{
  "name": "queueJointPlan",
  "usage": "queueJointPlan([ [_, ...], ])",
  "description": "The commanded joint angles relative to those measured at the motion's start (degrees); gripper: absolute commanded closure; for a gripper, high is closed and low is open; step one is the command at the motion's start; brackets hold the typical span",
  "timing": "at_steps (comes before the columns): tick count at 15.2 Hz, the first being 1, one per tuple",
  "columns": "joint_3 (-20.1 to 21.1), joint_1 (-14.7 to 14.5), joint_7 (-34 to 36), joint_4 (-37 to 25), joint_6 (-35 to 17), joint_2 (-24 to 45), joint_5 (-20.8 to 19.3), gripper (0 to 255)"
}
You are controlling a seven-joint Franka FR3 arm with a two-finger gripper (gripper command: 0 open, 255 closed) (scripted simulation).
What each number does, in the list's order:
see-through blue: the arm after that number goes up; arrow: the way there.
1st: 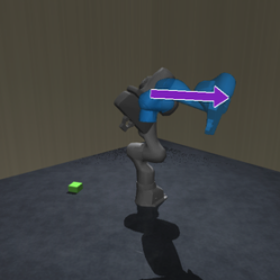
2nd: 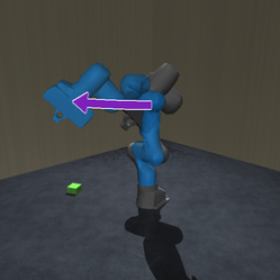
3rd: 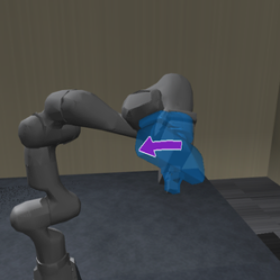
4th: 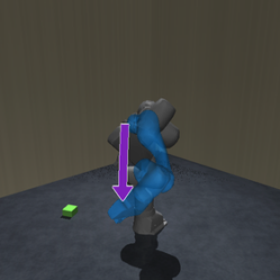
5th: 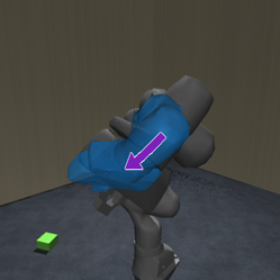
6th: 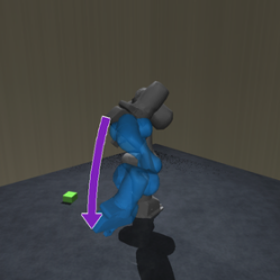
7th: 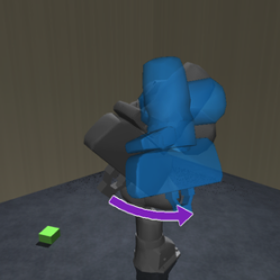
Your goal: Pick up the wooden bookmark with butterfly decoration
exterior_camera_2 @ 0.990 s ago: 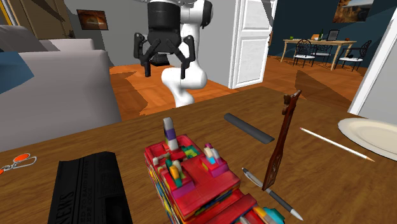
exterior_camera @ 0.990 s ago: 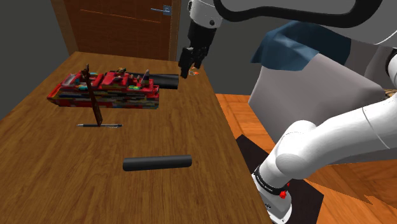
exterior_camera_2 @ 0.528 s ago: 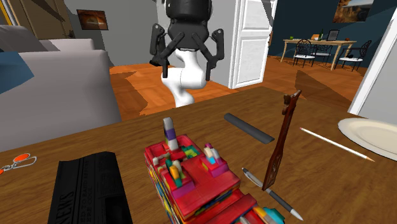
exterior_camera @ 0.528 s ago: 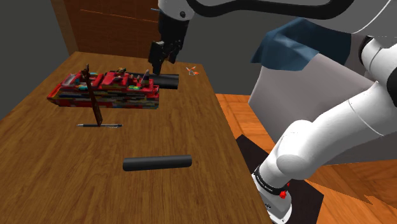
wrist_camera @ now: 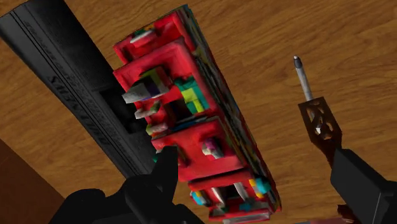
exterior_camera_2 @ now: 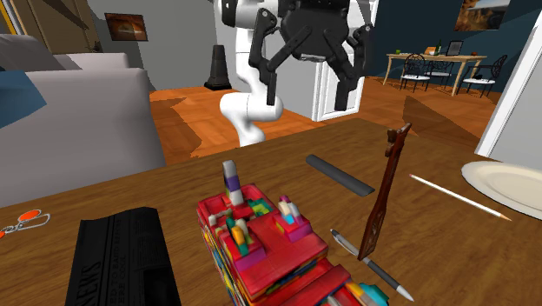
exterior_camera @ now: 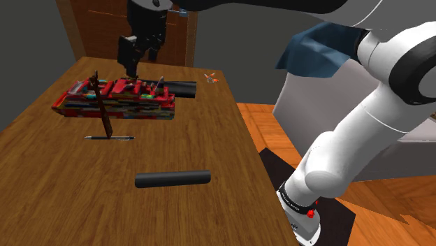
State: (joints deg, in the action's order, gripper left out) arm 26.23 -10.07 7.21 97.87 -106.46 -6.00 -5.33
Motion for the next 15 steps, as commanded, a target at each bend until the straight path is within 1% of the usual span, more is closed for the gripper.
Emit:
queueJointPlan([
  [1,2.03,-1.16,1.82,-4.79,0.62,3.91,-2.79,0],
  [4,4.33,-3.48,3.90,-11.74,1.77,9.75,-7.38,0],
  [7,6.10,-6.90,5.69,-19.65,3.72,16.10,-12.61,0],
  [8,6.17,-7.49,5.86,-20.69,4.02,16.90,-13.25,0],
  [15,5.78,-6.33,6.60,-12.36,-2.60,14.87,-12.32,0],
])
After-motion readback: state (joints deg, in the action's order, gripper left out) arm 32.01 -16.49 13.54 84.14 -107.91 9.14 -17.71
